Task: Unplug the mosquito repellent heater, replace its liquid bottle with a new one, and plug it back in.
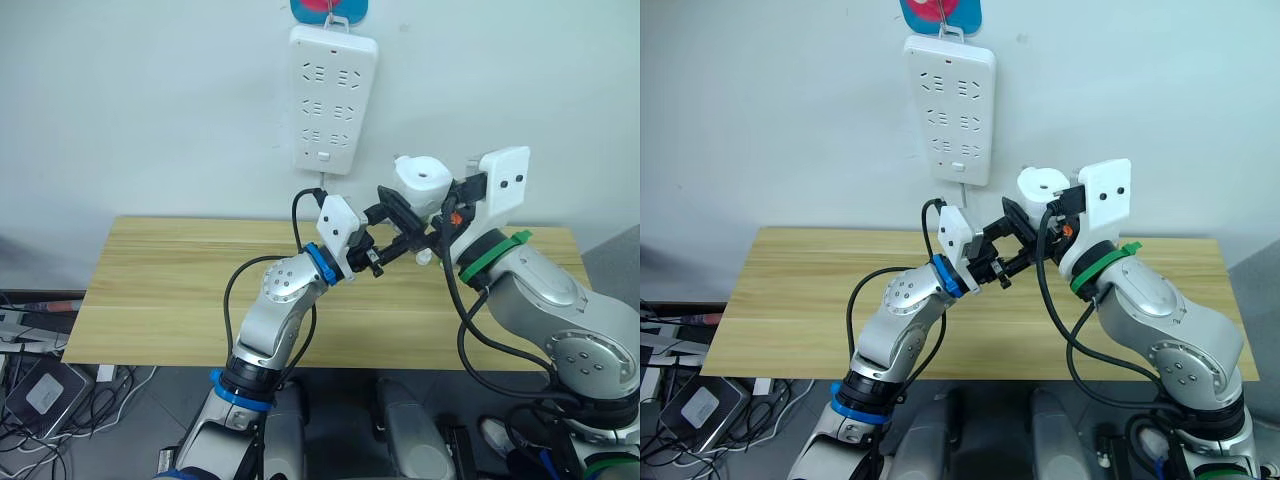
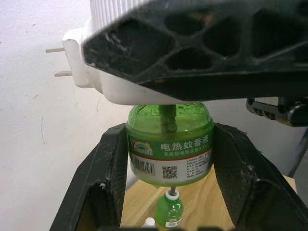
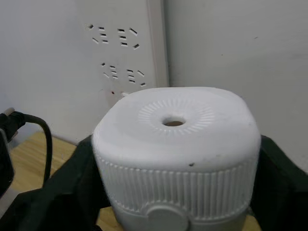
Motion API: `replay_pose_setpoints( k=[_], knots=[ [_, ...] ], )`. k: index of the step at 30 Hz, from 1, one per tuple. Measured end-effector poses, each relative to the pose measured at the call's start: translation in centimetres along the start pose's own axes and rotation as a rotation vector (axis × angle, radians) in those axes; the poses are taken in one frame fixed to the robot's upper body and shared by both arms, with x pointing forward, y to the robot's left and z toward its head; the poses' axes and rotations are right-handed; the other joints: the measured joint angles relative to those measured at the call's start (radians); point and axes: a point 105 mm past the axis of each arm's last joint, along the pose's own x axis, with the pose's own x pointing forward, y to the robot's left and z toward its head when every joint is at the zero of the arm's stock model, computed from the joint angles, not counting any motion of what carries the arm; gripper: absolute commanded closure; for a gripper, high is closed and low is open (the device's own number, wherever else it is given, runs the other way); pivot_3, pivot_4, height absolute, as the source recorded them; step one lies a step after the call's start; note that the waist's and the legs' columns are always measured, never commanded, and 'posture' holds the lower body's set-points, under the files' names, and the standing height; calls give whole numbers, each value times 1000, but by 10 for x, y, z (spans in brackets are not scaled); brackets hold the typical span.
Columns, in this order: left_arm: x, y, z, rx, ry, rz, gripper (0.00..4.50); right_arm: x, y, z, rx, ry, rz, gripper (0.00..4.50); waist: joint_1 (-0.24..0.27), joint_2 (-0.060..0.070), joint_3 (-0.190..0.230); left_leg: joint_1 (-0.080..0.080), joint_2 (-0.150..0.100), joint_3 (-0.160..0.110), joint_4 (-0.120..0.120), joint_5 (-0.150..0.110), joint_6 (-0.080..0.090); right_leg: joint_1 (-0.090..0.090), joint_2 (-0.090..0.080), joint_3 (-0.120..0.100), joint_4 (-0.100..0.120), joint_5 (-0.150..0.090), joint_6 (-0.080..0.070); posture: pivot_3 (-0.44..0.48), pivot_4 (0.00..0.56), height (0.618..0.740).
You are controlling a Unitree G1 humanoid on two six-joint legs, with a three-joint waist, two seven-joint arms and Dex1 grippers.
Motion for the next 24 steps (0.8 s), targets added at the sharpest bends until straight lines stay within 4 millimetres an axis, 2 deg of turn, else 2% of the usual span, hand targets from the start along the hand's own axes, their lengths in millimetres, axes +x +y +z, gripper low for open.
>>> replay_pose_setpoints(
  k=[7,8,13,20,22,24],
  knots=[
    [0,1,-1,9,3,4,2266,1,-1,0,6,-3,-8,1384,0,0,0,0,0,0,0,0,0,0,0,0,0,0,0,-49,303,740],
    [0,1,-1,5,3,3,1547,1,-1,0,7,-3,-9,1384,0,0,0,0,0,0,0,0,0,0,0,0,0,0,0,-49,303,740],
    [-2,0,-2,-41,17,-24,58,1,1,0,10,-10,13,1384,0,0,0,0,0,0,0,0,0,0,0,0,0,0,0,-31,303,740],
    [-25,14,14,-65,56,-42,0,0,-1,-3,-25,-12,22,1385,0,0,0,0,0,-1,-1,0,0,0,0,0,0,0,0,0,312,740],
    [-42,20,23,-66,97,-73,0,-2,-4,-9,-35,2,18,1385,-1,0,0,1,1,-1,-2,0,0,0,0,0,0,0,0,10,312,740],
    [-61,37,31,-75,137,-49,0,-4,-7,-12,-40,13,15,1385,0,0,0,1,1,-1,-2,0,0,0,0,0,0,0,0,24,313,740]
  ],
)
